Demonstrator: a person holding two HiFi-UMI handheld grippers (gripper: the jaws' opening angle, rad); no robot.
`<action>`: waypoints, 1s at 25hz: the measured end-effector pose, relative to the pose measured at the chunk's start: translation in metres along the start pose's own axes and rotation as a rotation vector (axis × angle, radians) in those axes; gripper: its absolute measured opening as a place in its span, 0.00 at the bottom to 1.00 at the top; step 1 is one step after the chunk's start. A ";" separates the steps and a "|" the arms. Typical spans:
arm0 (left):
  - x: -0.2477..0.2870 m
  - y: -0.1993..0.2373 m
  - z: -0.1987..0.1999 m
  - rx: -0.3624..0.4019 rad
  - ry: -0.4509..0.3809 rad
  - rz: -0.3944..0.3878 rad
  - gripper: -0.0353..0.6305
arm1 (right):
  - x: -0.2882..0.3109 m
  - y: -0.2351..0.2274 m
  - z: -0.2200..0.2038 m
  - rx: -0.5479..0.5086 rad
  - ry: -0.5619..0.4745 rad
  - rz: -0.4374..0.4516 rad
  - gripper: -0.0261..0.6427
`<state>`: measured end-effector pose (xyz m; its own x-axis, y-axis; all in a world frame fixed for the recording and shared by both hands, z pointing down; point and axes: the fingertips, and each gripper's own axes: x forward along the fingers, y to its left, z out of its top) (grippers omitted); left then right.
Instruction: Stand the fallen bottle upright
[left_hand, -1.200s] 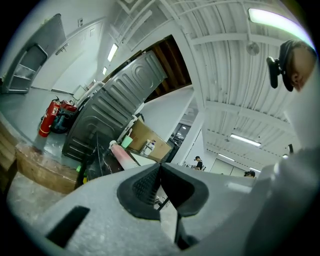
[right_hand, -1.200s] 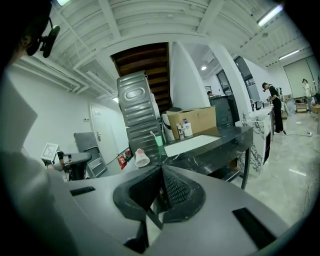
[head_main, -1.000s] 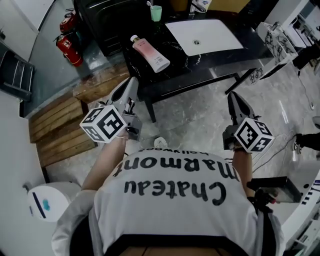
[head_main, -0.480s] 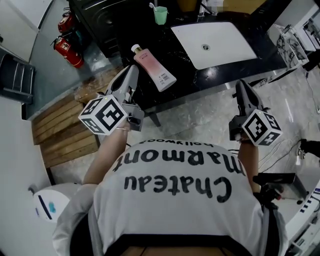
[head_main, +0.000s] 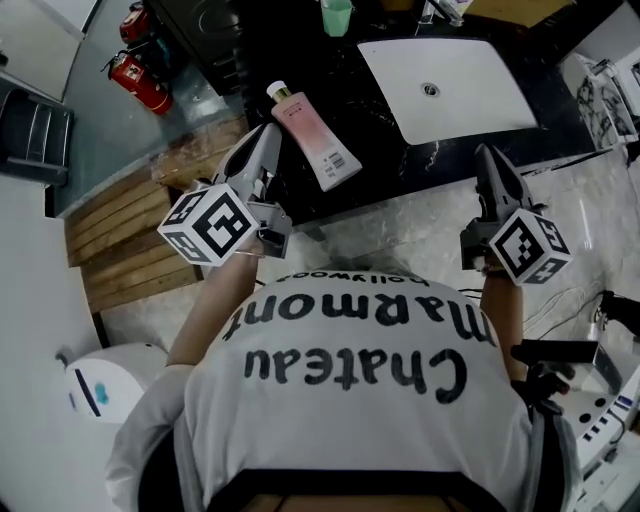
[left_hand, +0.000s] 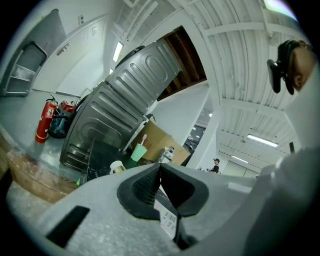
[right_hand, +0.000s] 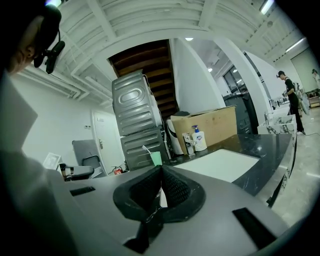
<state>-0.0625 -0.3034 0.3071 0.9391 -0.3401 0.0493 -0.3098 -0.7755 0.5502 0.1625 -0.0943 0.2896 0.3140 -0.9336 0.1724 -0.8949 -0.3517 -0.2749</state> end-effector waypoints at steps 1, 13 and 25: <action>0.002 0.002 -0.001 -0.003 -0.003 0.013 0.08 | 0.006 -0.003 0.000 0.003 0.008 0.011 0.05; 0.037 -0.005 0.002 -0.002 -0.126 0.218 0.08 | 0.103 -0.036 0.032 -0.012 0.078 0.273 0.05; 0.050 -0.016 -0.028 0.039 -0.163 0.485 0.43 | 0.165 -0.049 0.034 -0.010 0.189 0.573 0.05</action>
<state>-0.0059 -0.2930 0.3244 0.6515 -0.7419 0.1585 -0.7123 -0.5263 0.4644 0.2684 -0.2331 0.2996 -0.2803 -0.9456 0.1651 -0.9080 0.2055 -0.3650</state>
